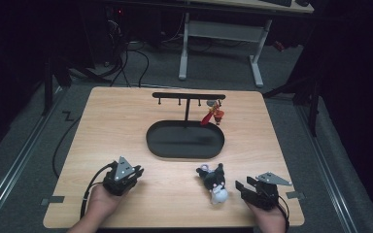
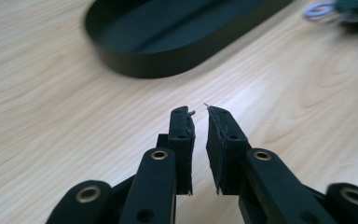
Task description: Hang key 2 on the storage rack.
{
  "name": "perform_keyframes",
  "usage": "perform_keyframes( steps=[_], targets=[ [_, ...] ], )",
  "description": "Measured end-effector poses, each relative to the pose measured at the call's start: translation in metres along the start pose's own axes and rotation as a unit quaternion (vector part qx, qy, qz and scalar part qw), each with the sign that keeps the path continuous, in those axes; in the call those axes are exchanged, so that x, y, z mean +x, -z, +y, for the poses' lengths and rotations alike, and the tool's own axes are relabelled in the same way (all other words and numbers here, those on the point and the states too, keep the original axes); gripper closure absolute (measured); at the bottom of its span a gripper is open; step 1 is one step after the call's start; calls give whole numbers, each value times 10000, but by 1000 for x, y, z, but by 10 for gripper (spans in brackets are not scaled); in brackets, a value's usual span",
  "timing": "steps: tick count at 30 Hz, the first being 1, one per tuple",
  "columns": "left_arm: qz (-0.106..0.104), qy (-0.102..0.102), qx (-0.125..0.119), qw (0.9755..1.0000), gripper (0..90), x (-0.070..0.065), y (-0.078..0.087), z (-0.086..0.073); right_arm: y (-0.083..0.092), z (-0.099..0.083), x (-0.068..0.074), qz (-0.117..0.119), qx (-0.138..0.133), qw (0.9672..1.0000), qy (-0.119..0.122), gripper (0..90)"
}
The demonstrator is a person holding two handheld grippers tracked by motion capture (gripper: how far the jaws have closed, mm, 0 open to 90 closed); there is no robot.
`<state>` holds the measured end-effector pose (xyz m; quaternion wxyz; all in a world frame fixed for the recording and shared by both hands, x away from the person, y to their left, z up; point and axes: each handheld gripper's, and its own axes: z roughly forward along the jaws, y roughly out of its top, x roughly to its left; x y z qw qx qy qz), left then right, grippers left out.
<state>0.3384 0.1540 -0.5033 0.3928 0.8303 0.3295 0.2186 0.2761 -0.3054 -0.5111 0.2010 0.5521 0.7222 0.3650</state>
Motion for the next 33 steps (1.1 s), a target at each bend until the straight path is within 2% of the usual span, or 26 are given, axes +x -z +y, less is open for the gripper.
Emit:
perform_keyframes(
  steps=[3,4,8,11,14,20,24,27,33],
  targets=[
    [109,21,84,9999,763,12,4,-9,-3,0,0,10,83,10000,-43,472],
    [140,52,105,9998,749,15,4,-13,-4,0,-1,6,77,10000,18,489],
    [260,265,124,9992,697,23,4,-26,-5,0,1,-50,161,9998,-69,523],
    [335,183,88,9992,588,24,5,-24,-6,1,3,-185,219,9996,-40,550],
    [300,315,42,9990,502,29,7,-25,-7,2,6,-186,295,9994,44,562],
    [315,231,33,9992,411,33,7,-26,-5,12,18,-338,486,9979,278,527],
    [303,167,28,9994,372,33,5,-27,-8,19,19,-342,686,9969,159,494],
    [212,187,-25,9996,365,34,6,-27,-9,21,21,-377,861,9955,141,461],
    [131,51,-37,9999,362,30,5,-25,-11,27,25,-407,1138,9927,64,426]
  ],
)
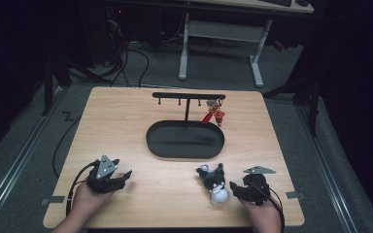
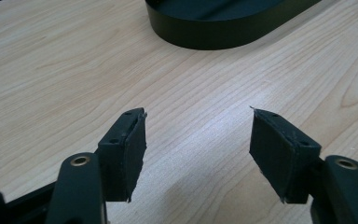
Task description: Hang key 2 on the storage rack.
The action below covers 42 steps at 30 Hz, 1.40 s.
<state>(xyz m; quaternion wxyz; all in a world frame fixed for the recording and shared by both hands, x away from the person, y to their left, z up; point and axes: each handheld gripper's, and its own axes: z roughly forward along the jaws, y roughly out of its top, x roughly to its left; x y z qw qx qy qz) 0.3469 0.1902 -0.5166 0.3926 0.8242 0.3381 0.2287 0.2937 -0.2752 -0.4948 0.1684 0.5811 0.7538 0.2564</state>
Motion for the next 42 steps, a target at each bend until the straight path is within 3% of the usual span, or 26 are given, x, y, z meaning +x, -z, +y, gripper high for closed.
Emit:
perform_keyframes(
  steps=[11,18,29,38,42],
  targets=[
    [-35,-21,-14,10000,361,0,-2,1,1,11,1,-76,517,9984,202,394],
    [-44,-53,7,10000,360,-1,-1,1,3,15,-2,-32,812,9966,127,384],
    [-80,-51,15,10000,359,-1,-1,1,8,32,-5,-20,1496,9886,180,369],
    [-101,-89,21,9999,360,-2,-1,1,9,42,-3,4,1705,9851,240,366],
    [-136,-100,25,9999,360,-3,-2,1,9,47,-1,-5,1890,9815,308,366]
  ],
)
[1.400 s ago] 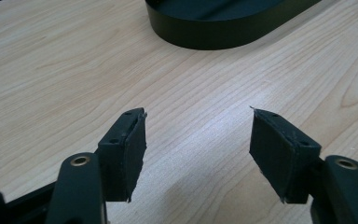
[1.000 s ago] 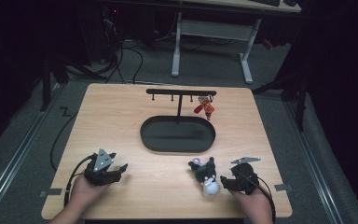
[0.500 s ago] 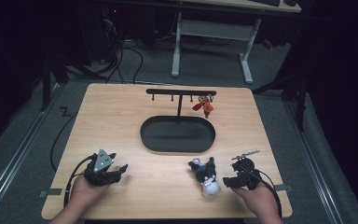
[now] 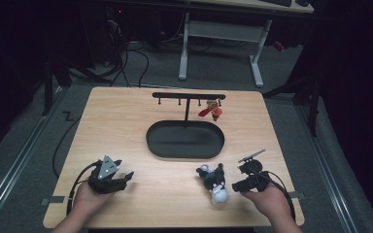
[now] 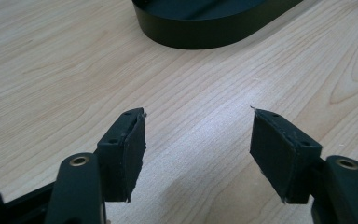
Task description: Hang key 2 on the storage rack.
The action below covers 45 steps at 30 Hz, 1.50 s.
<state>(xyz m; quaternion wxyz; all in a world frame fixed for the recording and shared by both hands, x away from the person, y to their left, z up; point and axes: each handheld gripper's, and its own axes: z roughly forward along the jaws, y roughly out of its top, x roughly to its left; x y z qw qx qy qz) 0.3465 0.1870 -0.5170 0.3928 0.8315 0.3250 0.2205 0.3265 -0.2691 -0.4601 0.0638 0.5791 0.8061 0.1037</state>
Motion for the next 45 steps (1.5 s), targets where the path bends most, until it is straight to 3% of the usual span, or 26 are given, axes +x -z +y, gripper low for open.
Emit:
perform_keyframes(
  steps=[6,8,15,21,27,35,40,42,45],
  targets=[
    [5,0,-9,10000,360,1,1,0,6,6,7,-25,351,9993,115,365],
    [14,23,-32,10000,360,2,2,0,9,6,10,153,312,9994,86,367],
    [-13,16,-36,10000,361,2,0,1,26,12,25,257,290,9990,204,339],
    [-30,-34,-24,10000,361,1,0,1,30,19,41,352,173,9988,304,283],
    [-43,-40,-18,10000,361,0,0,1,22,22,58,509,187,9979,355,194],
    [-77,-45,0,10000,361,1,1,1,-4,21,65,619,410,9966,348,156],
    [-111,3,3,9999,361,2,-1,0,-23,20,64,660,580,9956,326,182],
    [-125,13,21,9999,361,3,-1,-1,-28,20,64,611,670,9957,186,219],
    [-114,35,-39,9999,361,4,1,-1,-33,23,61,653,586,9960,173,259]
  ],
)
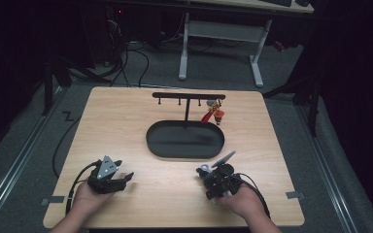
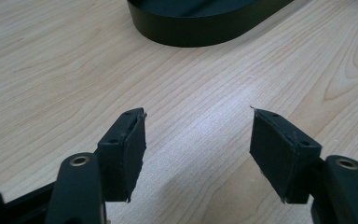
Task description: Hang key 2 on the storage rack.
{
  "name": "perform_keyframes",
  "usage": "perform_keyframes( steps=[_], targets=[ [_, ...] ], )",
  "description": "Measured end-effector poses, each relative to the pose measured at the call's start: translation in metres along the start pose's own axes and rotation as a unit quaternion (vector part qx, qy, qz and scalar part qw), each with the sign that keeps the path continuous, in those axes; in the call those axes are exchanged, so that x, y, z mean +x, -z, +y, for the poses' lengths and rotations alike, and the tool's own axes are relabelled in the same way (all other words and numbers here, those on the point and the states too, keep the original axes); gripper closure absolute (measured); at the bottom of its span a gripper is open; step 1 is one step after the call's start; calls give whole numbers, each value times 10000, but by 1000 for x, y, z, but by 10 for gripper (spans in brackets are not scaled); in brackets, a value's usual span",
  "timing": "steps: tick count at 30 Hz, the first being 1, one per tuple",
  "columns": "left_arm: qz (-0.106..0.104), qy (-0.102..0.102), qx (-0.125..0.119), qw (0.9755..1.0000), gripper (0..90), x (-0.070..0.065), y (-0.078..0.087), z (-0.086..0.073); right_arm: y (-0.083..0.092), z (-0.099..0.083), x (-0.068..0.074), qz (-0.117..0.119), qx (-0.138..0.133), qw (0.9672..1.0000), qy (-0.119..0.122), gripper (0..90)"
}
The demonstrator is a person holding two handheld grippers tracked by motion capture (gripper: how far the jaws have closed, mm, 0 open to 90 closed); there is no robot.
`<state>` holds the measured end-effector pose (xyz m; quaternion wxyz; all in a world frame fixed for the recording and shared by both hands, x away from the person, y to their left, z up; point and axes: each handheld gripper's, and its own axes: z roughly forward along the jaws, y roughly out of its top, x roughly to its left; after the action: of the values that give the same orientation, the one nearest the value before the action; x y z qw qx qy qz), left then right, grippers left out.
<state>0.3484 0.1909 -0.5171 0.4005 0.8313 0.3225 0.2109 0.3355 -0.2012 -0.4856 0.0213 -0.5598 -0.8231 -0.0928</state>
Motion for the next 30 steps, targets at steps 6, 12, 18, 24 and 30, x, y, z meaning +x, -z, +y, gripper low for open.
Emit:
perform_keyframes(
  steps=[6,12,18,24,30],
  targets=[
    [-12,-24,1,10000,362,0,0,1,0,6,-2,-120,-54,9999,19,417],
    [-12,4,1,10000,362,1,0,1,4,7,1,-267,-65,9994,187,466],
    [-5,4,-19,10000,362,0,0,1,15,9,0,-245,-105,9993,257,472],
    [-7,-7,-17,10000,362,-1,2,1,33,17,1,-252,-165,9991,297,475],
    [-11,-11,4,10000,363,0,6,-2,53,27,1,-162,-215,9992,299,476]
  ],
)
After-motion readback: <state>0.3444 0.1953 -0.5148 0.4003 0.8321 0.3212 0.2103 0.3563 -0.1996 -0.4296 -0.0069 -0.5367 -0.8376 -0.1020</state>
